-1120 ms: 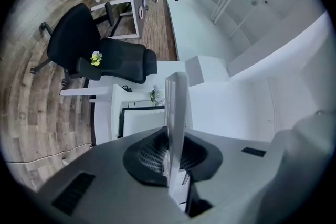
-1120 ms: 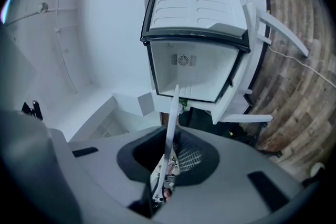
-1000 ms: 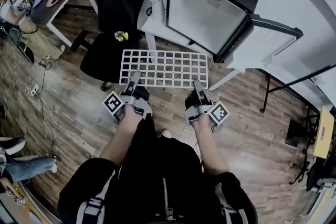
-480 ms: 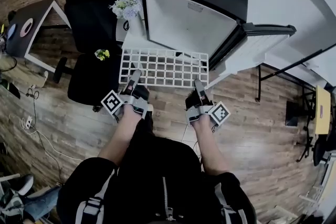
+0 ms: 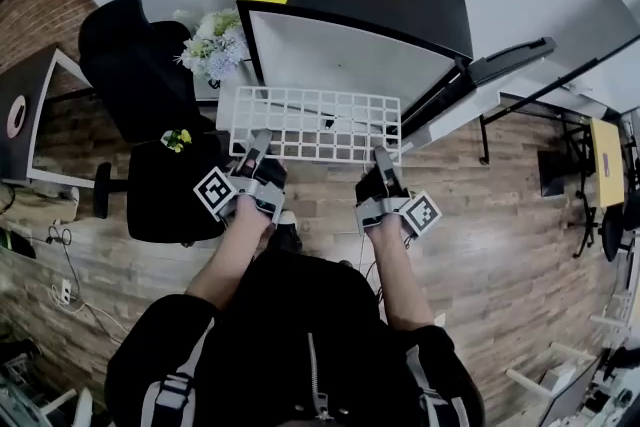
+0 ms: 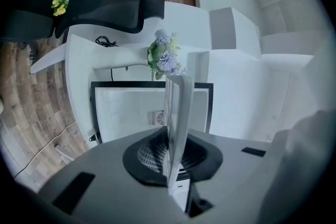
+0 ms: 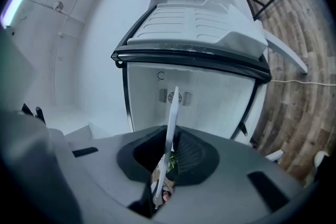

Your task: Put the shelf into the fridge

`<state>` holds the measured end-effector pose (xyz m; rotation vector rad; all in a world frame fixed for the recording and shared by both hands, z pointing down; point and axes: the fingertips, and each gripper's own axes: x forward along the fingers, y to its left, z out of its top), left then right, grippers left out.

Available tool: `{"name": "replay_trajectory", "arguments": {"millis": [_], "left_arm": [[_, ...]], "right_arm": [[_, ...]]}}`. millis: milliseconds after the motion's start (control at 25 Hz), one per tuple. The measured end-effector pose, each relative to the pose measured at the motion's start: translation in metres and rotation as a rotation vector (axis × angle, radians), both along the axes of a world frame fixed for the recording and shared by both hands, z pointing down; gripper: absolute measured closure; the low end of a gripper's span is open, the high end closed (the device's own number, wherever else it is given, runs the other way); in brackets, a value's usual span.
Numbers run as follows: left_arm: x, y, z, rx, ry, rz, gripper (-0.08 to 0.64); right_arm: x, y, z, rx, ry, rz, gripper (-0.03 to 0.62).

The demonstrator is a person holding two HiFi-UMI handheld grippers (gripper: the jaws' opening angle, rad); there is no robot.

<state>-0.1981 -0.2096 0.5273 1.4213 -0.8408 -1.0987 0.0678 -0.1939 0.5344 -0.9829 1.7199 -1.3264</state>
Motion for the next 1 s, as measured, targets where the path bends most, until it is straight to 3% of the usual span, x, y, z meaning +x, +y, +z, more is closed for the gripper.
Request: {"name": "replay_trajectory", "arguments": {"millis": [240,480,1000], "left_arm": [[-0.001,-0.032,0.004,-0.014,0.009,0.104,0.517],[0.005,-0.043,0.007,-0.018,0.024,0.155,0.517],[0.018,-0.042,-0.002,-0.001,0.018,0.136,0.517]], "right_arm": [[-0.003,-0.009,0.002,-0.005,-0.003,0.11,0.561],[-0.001,-0.007,0.001,-0.011,-0.001,0.159,0.562],[0.013,-0.009,-0.009,0.006,-0.015,0.136,0.563]]}}
